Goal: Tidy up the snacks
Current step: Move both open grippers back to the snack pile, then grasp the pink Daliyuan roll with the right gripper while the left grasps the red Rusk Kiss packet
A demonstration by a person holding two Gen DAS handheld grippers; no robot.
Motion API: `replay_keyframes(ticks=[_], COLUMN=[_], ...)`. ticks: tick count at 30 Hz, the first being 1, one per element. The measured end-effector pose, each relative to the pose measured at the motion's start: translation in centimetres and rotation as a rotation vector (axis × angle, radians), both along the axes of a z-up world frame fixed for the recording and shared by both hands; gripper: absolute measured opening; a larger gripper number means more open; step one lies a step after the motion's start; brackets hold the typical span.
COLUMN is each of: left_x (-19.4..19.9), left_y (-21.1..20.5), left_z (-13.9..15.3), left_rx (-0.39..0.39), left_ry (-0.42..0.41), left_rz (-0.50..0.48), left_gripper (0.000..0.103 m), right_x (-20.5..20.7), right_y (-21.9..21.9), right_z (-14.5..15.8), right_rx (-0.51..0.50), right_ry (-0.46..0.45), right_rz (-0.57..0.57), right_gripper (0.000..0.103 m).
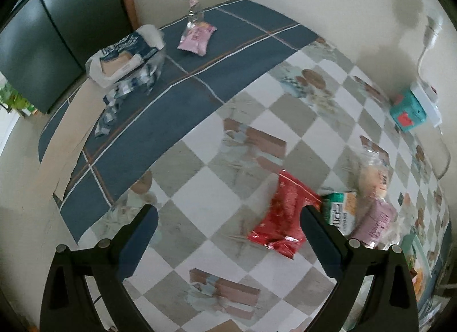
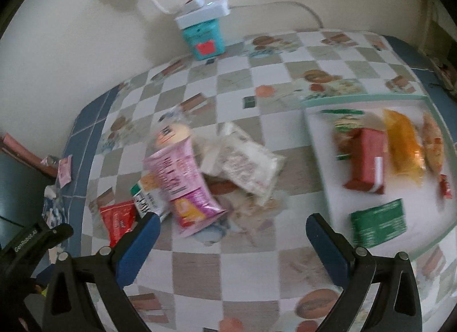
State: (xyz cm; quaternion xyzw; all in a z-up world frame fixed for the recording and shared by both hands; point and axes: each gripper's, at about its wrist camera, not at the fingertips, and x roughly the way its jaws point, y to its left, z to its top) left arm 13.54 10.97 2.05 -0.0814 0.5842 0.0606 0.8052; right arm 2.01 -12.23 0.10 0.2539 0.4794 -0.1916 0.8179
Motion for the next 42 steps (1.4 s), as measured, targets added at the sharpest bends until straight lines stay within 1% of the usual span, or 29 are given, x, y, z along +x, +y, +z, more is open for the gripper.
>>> replay_keyframes(ticks=[5, 7, 11, 16, 22, 27, 29, 33, 34, 39, 42], left_x=[0.7, 1.1, 1.8, 2.5, 3.3, 3.8, 4.0, 4.2, 4.9, 4.7, 4.6], left_y=[0.2, -0.2, -1.6, -3.4, -4.9, -6.0, -6.1, -6.1, -5.7, -6.0, -6.0], left_z=[-1.0, -1.7, -3.5, -5.0, -6.3, -6.8, -7.0, -7.5, -7.8, -8.3, -8.4], left_rx=[-0.008, -0.020, -0.049, -0.076, -0.086, -0.060, -0.055, -0.069, -0.068, -0.073, -0.075], left_ry=[0.027, 0.049, 0.102, 0.144, 0.173, 0.176, 0.178, 0.193, 0.194, 0.191, 0.194], left_rz=[-0.006, -0.019, -0.055, -0.097, -0.133, -0.163, -0.158, -0.153, -0.154, -0.152, -0.154], left_gripper=[0.100, 0.100, 0.100, 0.100, 0.100, 0.099, 0.099, 0.099, 0.099, 0.099, 0.099], right_x=[1.6, 2.3, 3.4, 4.5, 5.7, 6.5, 6.8, 7.2, 7.2, 7.4, 7.3], right_y=[1.3, 1.5, 1.6, 1.6, 1.8, 2.1, 2.2, 2.2, 2.3, 2.4, 2.3], right_z=[-1.1, -1.6, -2.5, -3.4, -4.1, -4.7, -4.9, -5.4, -5.5, -5.5, -5.5], right_rx=[-0.007, -0.017, -0.034, -0.052, -0.068, -0.056, -0.056, -0.052, -0.050, -0.048, -0.030], right_ry=[0.019, 0.025, 0.039, 0.049, 0.052, 0.055, 0.061, 0.071, 0.072, 0.063, 0.054], right_rz=[0.042, 0.061, 0.086, 0.112, 0.141, 0.158, 0.166, 0.168, 0.169, 0.178, 0.182], right_gripper=[0.103, 0.103, 0.103, 0.102, 0.094, 0.085, 0.080, 0.076, 0.074, 0.070, 0.063])
